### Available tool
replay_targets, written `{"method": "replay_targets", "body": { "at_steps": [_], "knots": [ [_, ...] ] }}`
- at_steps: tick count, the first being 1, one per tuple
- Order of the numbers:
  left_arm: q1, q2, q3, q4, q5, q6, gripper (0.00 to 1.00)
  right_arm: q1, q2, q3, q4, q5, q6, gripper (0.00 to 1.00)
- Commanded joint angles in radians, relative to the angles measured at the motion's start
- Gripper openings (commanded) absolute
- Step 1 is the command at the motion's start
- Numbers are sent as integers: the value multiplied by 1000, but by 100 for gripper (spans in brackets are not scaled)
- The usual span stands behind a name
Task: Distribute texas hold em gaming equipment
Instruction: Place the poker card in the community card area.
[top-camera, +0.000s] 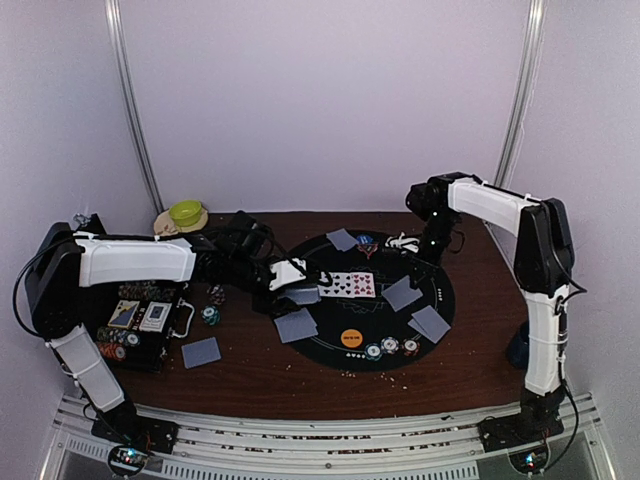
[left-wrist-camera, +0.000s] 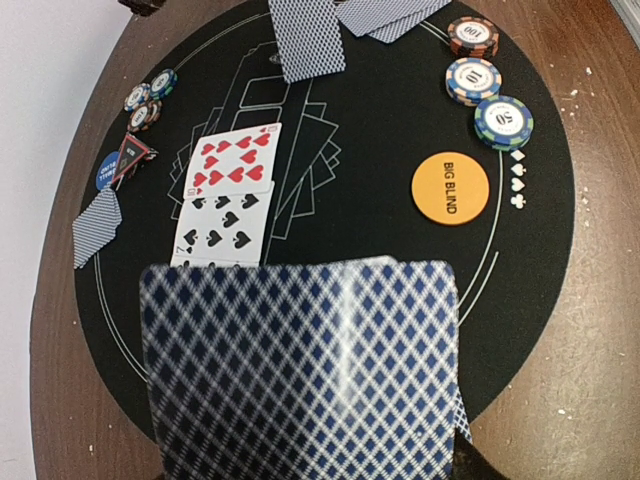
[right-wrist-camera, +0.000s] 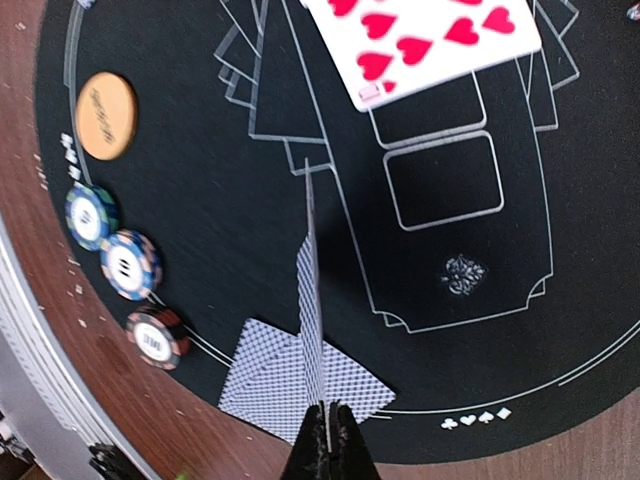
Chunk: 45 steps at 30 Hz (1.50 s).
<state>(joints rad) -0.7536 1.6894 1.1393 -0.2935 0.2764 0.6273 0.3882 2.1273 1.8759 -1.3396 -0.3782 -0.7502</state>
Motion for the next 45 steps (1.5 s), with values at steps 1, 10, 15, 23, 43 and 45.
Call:
{"method": "replay_targets", "body": {
  "at_steps": [1,10,15,23,43,45],
  "knots": [
    [0,8,25,17,9,-1,56,11,44,43,-20,127,-37,0],
    [0,17,24,18,3,0,56,39,178,176,-18,147,-17,0],
    [0,22,23,20,1,2,56,48,217,251,-18,169,-12,0],
    [0,28,25,21,0,2,56,74,249,289,14,263,-12,4],
    [0,21,27,19,3,0,56,104,248,293,110,359,-12,33],
    [0,21,28,19,2,0,56,104,240,292,123,361,27,41]
  ]
}}
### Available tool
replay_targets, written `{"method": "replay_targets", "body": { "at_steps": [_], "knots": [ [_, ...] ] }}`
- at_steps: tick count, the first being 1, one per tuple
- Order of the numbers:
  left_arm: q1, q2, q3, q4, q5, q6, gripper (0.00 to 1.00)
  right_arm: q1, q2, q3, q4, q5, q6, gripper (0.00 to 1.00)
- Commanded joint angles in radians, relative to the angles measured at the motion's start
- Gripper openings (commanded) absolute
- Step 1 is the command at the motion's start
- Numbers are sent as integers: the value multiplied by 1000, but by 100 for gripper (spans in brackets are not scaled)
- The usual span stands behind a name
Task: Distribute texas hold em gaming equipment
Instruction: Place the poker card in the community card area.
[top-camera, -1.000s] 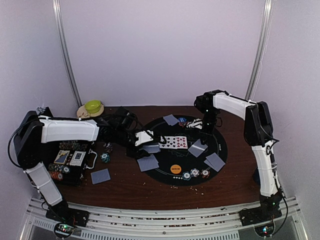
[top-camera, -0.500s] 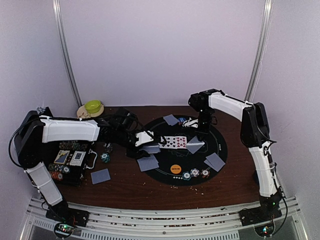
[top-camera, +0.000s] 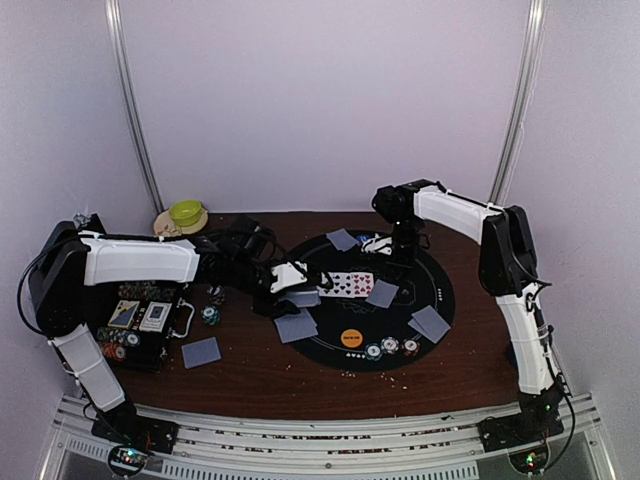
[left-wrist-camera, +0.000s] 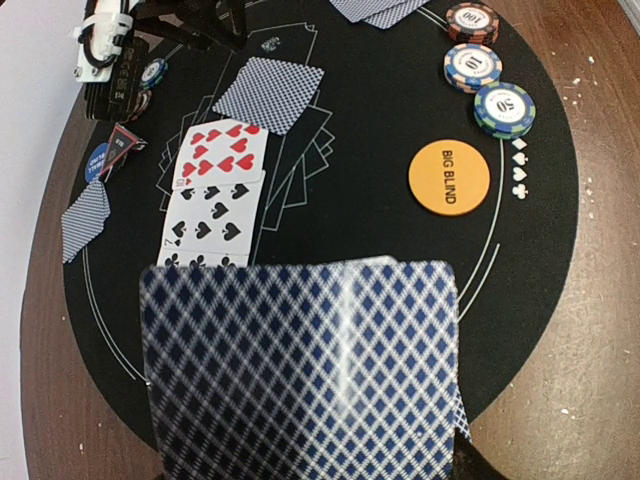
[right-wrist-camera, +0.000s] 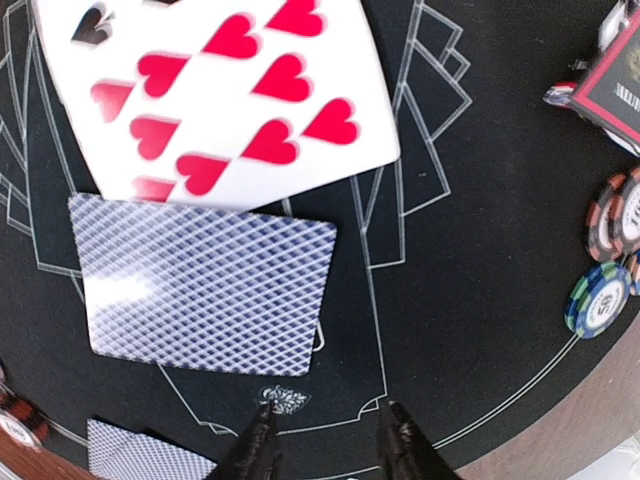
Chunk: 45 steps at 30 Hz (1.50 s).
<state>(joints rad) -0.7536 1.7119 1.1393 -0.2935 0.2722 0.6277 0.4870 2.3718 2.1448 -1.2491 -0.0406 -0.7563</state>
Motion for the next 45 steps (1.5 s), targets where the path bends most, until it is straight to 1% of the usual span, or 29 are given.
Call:
{"method": "replay_targets", "body": {
  "at_steps": [1,3,4,6,8,9,11,15,21,31,38,45],
  "knots": [
    [0,-1,27,19,6,0,56,6,-13,20,39,25,43,45],
    [0,-3,27,19,4,0,56,5,-45,-18,67,15,60,55],
    [0,-6,27,19,4,0,56,8,-76,-63,98,8,62,64],
    [0,-5,26,19,3,0,56,18,-160,-197,196,0,66,80],
    [0,-5,26,19,5,0,56,39,-256,-332,333,2,64,97],
    [0,-6,26,18,6,0,56,50,-289,-392,376,6,66,100],
    [0,-8,26,19,6,-1,56,75,-328,-461,418,-12,75,100],
    [0,-8,25,19,7,0,56,91,-334,-487,423,-64,114,100],
    [0,-16,25,19,7,0,56,115,-308,-535,483,-38,163,100],
    [0,-23,23,19,9,0,56,123,-276,-564,473,-11,165,100],
    [0,-24,22,19,9,0,56,128,-266,-588,498,51,169,100],
    [0,-24,22,20,9,0,56,127,-269,-633,553,163,167,100]
  ]
}}
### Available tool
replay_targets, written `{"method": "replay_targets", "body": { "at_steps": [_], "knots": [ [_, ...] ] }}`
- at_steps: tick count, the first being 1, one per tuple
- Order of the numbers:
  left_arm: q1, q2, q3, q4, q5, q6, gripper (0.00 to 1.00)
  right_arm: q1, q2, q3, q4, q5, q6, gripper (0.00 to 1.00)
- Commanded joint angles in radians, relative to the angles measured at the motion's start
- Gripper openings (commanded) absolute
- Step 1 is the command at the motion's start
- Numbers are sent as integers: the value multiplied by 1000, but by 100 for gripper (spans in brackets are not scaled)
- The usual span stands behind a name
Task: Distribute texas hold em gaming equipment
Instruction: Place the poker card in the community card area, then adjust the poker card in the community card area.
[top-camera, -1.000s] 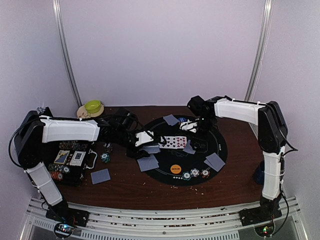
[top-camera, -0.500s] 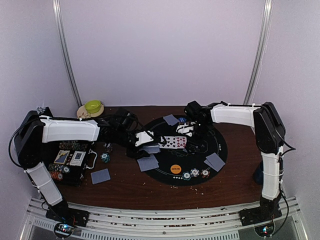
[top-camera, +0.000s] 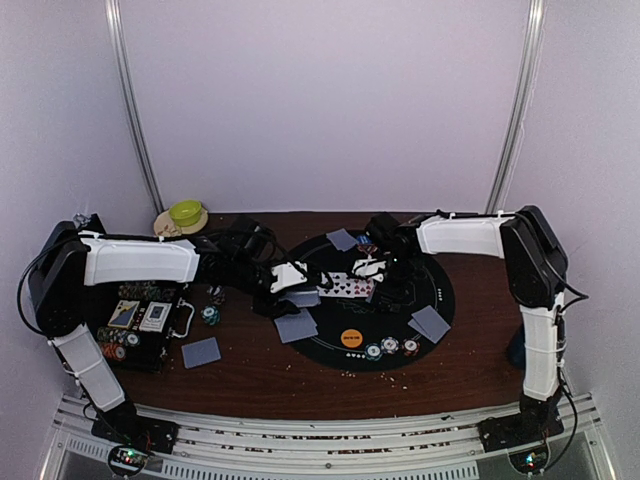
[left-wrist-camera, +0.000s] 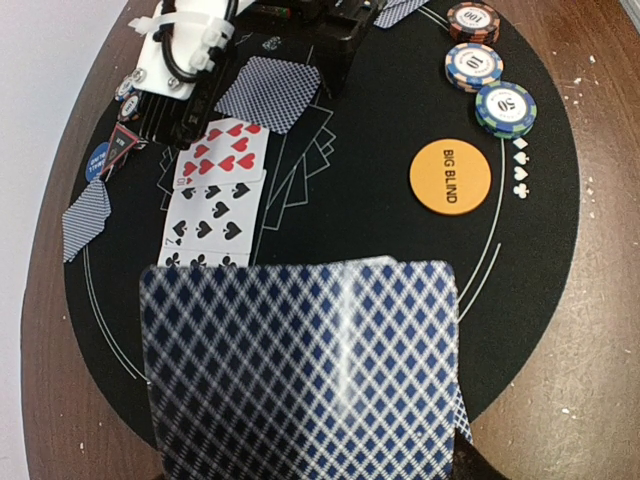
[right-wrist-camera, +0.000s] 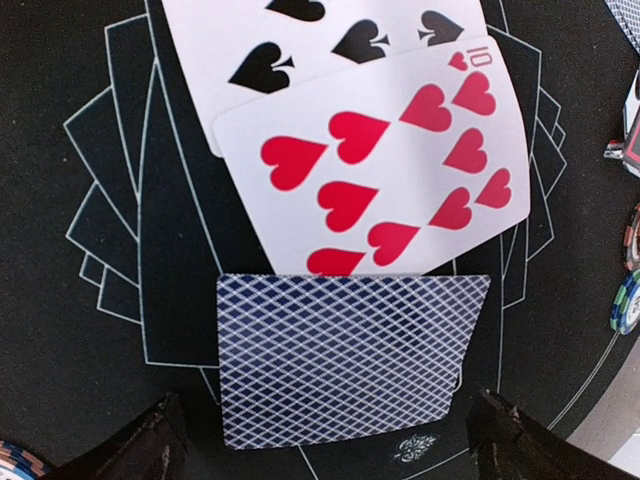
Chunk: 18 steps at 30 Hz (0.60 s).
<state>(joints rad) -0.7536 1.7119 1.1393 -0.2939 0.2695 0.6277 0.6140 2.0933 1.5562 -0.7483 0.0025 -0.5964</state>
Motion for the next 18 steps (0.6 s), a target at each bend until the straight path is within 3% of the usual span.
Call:
{"method": "replay_targets", "body": {
  "at_steps": [1,18],
  "knots": [
    [0,-24,22,19,11,0,56,0,10,-46,58,132,7,100],
    [0,-20,22,20,13,0,56,-31,0,-51,78,202,0,100]
  ]
}}
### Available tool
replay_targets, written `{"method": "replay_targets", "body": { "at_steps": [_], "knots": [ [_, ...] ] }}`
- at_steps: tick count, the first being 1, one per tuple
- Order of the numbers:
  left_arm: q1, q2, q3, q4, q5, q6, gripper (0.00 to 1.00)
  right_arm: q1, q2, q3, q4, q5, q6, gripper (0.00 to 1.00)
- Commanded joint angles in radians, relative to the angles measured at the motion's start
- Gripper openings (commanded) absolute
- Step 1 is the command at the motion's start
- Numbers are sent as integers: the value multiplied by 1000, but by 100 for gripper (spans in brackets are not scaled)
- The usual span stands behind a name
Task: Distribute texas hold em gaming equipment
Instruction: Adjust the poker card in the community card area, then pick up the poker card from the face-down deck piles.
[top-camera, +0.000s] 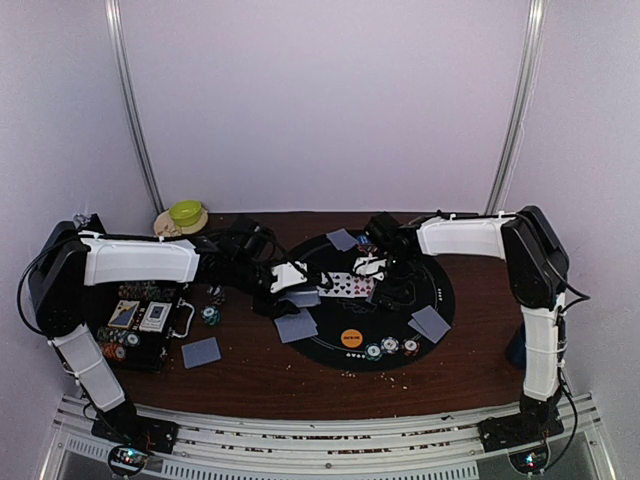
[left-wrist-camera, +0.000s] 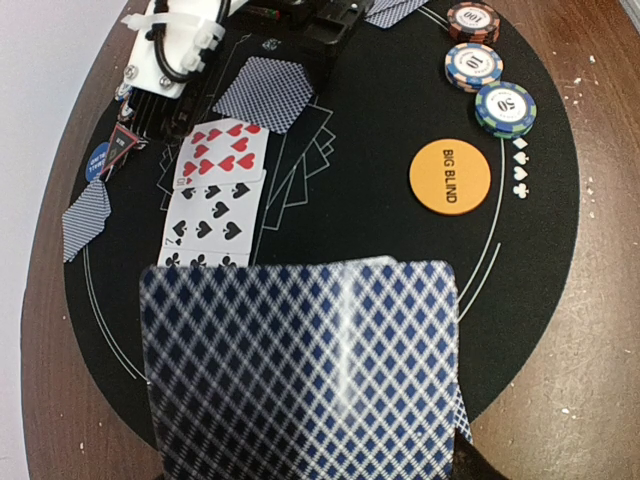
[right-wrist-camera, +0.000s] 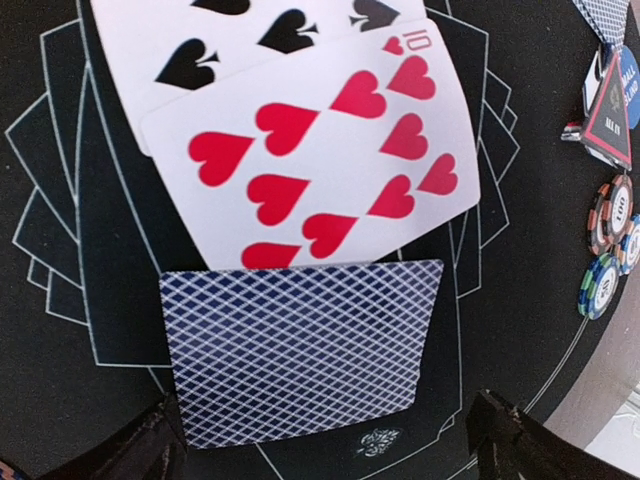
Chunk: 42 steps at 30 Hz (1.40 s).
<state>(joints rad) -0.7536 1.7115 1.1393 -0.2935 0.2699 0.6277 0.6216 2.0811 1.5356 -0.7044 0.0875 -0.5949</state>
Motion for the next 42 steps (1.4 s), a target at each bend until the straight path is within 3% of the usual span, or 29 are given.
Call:
{"method": "replay_targets", "body": {
  "at_steps": [1,17,26,34,42],
  "knots": [
    [0,-20,22,19,13,0,56,-41,13,-29,36,118,-2,100],
    [0,-19,23,19,13,1,56,-48,13,-27,39,154,-1,100],
    [-1,-18,25,19,7,-2,56,-45,-70,79,-60,-9,9,100],
    [-1,-23,30,43,-24,-27,56,-48,-226,105,-38,-409,34,100],
    [-1,-29,25,65,-31,-38,56,-48,-275,22,199,-784,285,100]
  ]
}}
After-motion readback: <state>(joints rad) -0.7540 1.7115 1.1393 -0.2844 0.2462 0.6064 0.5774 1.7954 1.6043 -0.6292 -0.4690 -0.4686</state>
